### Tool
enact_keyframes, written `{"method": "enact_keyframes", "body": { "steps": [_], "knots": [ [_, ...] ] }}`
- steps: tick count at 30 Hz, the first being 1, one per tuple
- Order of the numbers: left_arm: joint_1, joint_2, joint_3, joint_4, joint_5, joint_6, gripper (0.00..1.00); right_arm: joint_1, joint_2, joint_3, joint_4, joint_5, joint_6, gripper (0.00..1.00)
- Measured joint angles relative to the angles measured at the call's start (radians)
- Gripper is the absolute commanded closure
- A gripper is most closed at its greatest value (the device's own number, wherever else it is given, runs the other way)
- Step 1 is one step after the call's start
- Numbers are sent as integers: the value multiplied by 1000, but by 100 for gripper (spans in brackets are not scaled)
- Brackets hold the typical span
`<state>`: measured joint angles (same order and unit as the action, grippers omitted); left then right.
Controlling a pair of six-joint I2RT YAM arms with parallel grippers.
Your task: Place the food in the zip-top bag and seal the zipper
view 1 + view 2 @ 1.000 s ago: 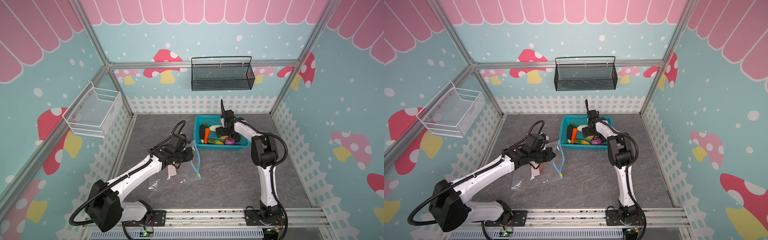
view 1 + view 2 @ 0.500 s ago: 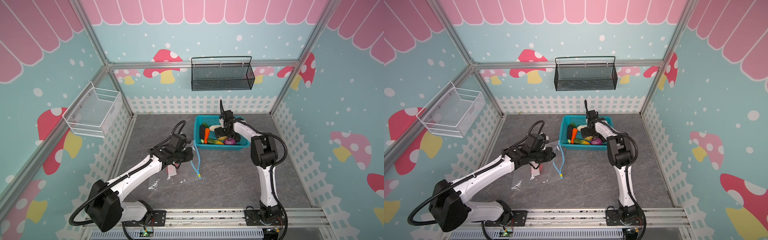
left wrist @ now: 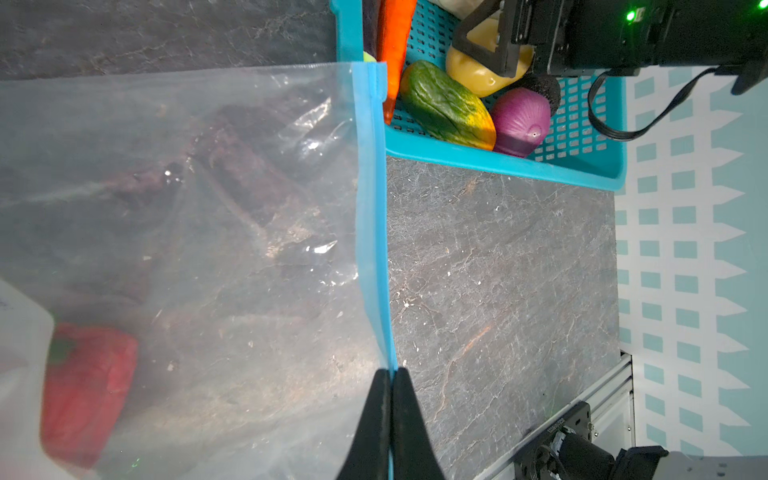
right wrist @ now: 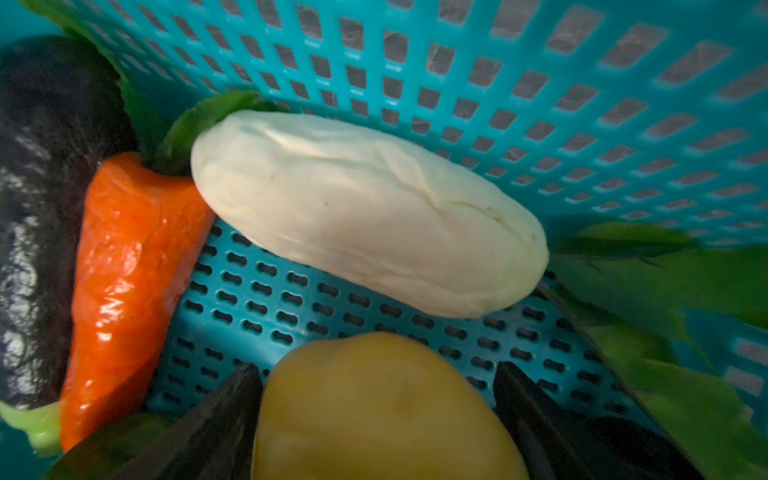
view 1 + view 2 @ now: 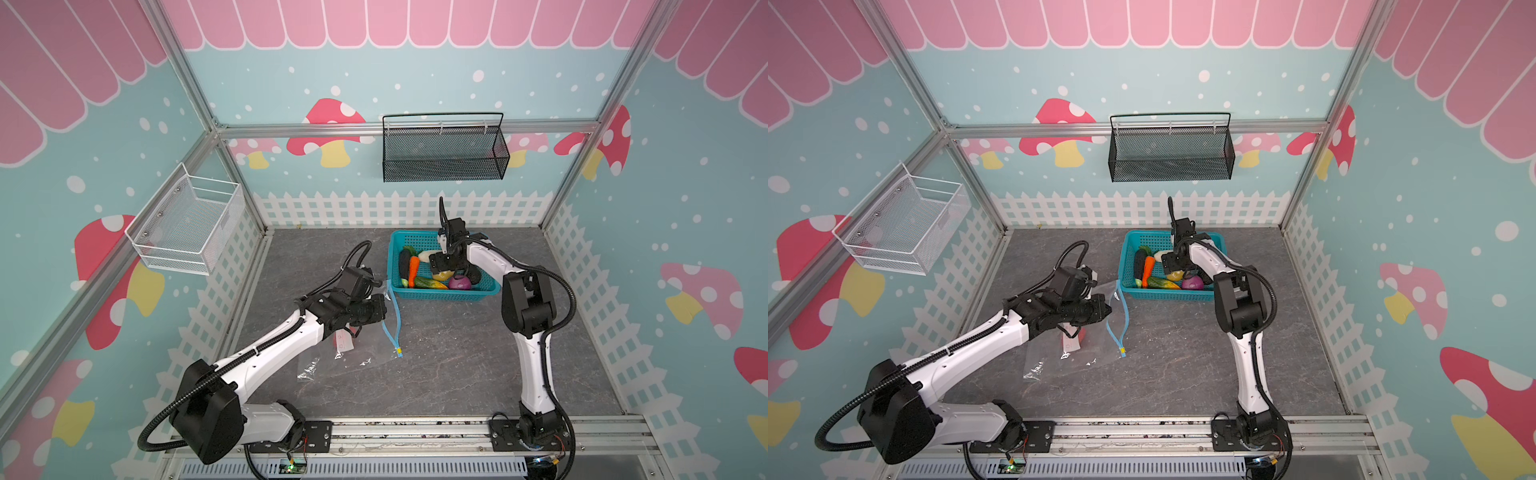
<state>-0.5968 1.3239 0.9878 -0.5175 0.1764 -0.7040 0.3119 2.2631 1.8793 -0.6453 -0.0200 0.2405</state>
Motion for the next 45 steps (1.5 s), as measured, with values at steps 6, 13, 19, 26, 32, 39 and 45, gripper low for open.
{"method": "enact_keyframes", "body": {
  "steps": [6, 13, 19, 26, 32, 39, 45],
  "knots": [
    [0, 0, 0, 0, 0, 0, 100, -5, 0, 39, -6, 0, 21, 5],
    [0, 0, 0, 0, 0, 0, 100, -5, -22, 61, -15, 16, 133, 9],
    [0, 0, 0, 3, 0, 0, 100, -6, -148, 1, -16, 27, 378, 12],
    [0, -2, -14, 19, 1, 0, 100, -6, -261, -112, -10, -34, 628, 11],
    [0, -6, -24, 23, 1, 1, 100, -4, -267, -208, 21, -156, 814, 11],
    [1, -16, -26, 24, 2, 1, 100, -4, -234, -204, 36, -169, 896, 13],
    [1, -35, -32, 27, 4, 1, 100, -4, -162, -191, 43, -153, 905, 23]
  ]
}}
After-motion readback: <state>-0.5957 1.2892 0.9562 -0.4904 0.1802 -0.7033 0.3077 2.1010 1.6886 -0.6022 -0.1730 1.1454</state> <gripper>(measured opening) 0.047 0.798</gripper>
